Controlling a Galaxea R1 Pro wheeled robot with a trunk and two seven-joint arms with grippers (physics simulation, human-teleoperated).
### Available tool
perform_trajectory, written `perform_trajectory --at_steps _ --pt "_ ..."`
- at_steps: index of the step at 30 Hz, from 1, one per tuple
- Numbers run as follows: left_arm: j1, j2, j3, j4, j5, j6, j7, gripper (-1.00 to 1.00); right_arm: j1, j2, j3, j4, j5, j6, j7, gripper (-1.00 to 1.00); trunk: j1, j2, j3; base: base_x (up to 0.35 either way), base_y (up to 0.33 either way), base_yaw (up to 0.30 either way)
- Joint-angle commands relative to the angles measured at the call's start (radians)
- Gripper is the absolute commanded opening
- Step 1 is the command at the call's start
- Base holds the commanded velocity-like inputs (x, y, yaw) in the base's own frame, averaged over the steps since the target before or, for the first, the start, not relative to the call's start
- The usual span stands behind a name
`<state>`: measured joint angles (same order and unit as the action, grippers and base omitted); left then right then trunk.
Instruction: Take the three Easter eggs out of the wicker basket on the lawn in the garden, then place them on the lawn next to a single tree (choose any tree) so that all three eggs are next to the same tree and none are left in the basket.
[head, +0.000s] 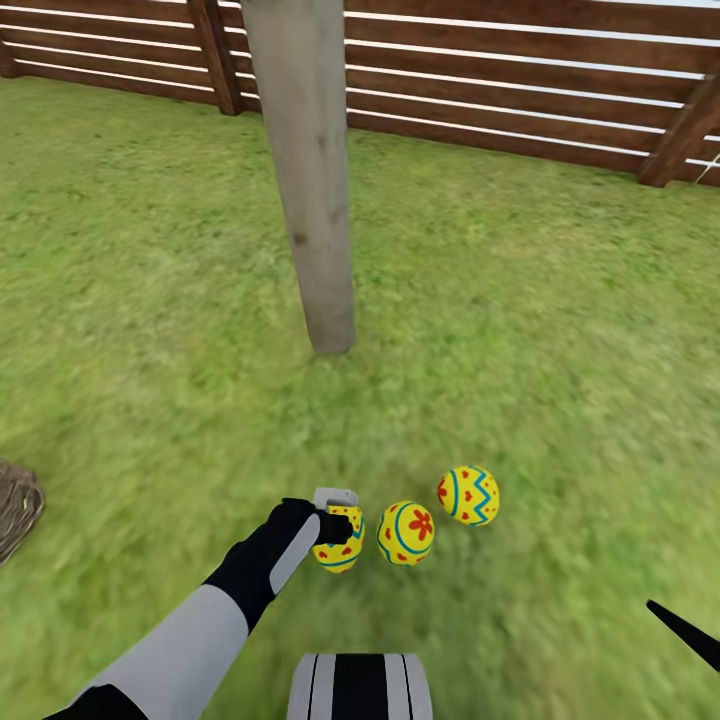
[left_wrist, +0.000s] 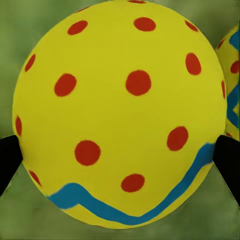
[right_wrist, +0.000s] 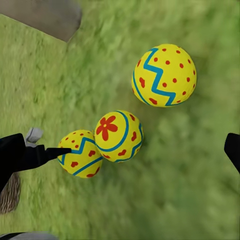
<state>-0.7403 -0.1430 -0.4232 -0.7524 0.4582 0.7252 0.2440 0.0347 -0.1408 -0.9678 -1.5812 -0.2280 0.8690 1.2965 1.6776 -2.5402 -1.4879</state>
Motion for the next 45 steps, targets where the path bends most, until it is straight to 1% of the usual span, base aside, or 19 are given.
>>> perform_trajectory --at_steps 1,13,15,22,26,32,38,44,45 --pt "-0.001 0.000 -0.003 -0.001 0.010 0.002 0.009 -1.00 0.001 0.000 0.000 0.000 -0.004 0.007 0.000 1.00 0.000 0.000 -0.001 0.184 0.000 0.000" --pt "-0.001 0.000 -0.003 -0.002 0.010 0.002 0.009 -1.00 0.001 0.000 0.000 0.000 -0.005 0.007 0.000 1.00 0.000 0.000 -0.001 0.025 0.000 0.000" --pt "-0.001 0.000 -0.003 -0.002 0.010 0.002 0.009 -1.00 0.001 0.000 0.000 0.000 -0.005 0.007 0.000 1.00 0.001 -0.001 -0.008 0.000 0.000 0.000" --pt "-0.001 0.000 -0.003 -0.002 0.010 0.002 0.009 -1.00 0.001 0.000 -0.001 0.000 -0.010 0.007 0.000 1.00 0.001 -0.001 -0.008 0.000 0.000 0.000" --pt "-0.001 0.000 -0.003 -0.002 0.010 0.002 0.009 -1.00 0.001 0.000 -0.001 0.000 -0.013 0.006 0.000 1.00 0.003 -0.002 -0.024 0.000 0.000 0.000" --pt "-0.001 0.001 -0.003 -0.002 0.010 0.002 0.009 -1.00 0.001 0.000 -0.001 0.000 -0.014 0.007 0.000 1.00 0.003 -0.002 -0.024 0.000 0.000 0.000" --pt "-0.001 0.000 -0.003 -0.002 0.010 0.002 0.009 -1.00 0.001 0.001 0.000 0.000 -0.014 0.006 0.000 1.00 0.006 -0.003 -0.047 0.000 0.000 0.000" --pt "-0.001 0.000 -0.003 -0.002 0.010 0.002 0.009 -1.00 0.002 0.001 0.000 0.000 -0.014 0.006 0.000 1.00 0.006 -0.003 -0.047 0.000 0.000 0.000" --pt "0.000 0.000 -0.003 -0.002 0.010 0.002 0.009 1.00 0.001 0.001 0.000 0.000 -0.014 0.006 0.000 1.00 0.006 -0.003 -0.047 0.000 0.000 0.000"
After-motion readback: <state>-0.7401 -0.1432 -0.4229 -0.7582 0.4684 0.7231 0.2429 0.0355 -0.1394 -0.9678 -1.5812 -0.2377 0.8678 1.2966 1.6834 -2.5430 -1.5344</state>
